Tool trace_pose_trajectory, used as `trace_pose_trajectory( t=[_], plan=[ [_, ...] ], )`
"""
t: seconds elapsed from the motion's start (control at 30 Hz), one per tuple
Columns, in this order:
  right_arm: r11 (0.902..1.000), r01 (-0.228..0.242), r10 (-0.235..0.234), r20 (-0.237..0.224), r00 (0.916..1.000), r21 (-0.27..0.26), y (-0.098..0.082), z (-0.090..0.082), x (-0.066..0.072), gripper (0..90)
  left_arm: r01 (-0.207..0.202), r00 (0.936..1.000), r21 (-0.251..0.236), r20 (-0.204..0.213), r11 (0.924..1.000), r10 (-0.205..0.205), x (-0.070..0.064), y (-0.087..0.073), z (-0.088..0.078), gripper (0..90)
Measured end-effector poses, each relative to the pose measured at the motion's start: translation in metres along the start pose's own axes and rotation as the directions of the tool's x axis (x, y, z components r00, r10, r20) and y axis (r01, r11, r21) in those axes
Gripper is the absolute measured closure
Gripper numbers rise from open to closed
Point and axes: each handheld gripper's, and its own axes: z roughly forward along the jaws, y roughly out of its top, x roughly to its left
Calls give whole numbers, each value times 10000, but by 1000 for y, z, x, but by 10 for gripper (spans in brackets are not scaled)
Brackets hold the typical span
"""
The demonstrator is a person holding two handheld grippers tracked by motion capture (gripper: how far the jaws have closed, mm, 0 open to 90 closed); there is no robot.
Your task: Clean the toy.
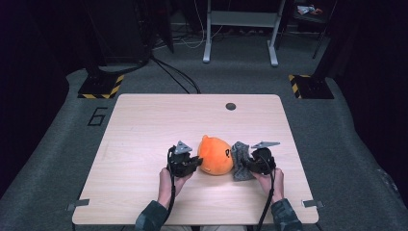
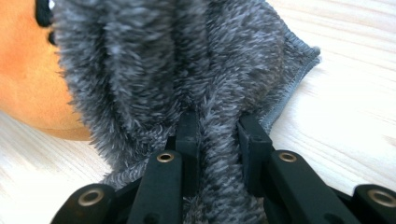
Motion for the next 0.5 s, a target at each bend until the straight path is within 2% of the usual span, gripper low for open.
trace_pose_trajectory(
  t=[0.07, 0.2, 0.23, 0.27, 0.33, 0.4, 0.47, 0.5],
  plan=[
    [9997, -55, 54, -21, 10000, -225, 1, -5, -3, 739, 17, 10000, -53, -42, 10000, -17, 0, 0, 0, 808],
    [9965, -261, 250, -156, 9996, -791, 11, -26, -4, 739, -11, 10000, -45, 14, 10000, 11, -1, 0, 0, 807],
    [9965, -261, 250, -156, 9996, -791, 11, -26, -4, 739, -11, 10000, -45, 14, 10000, 11, -1, 0, 0, 807],
    [9944, -186, 165, -212, 9996, -1036, 19, -35, -2, 739, -60, 10000, -56, 5, 10000, 60, -1, 0, -1, 807],
    [9929, -83, 51, -273, 9996, -1183, 26, -41, 1, 739, -52, 10000, -66, 7, 10000, 52, -1, 0, -1, 807],
    [9920, -4, -38, -333, 9994, -1262, 31, -44, 4, 738, -52, 10000, -83, 13, 10000, 52, -1, 0, -1, 807],
    [9895, 328, -400, -487, 9980, -1411, 45, -48, 16, 738, -42, 10000, -75, 17, 10000, 42, -2, 1, -1, 807],
    [9895, 328, -400, -487, 9980, -1411, 45, -48, 16, 738, -42, 10000, -75, 17, 10000, 42, -2, 1, -1, 807]
  ],
)
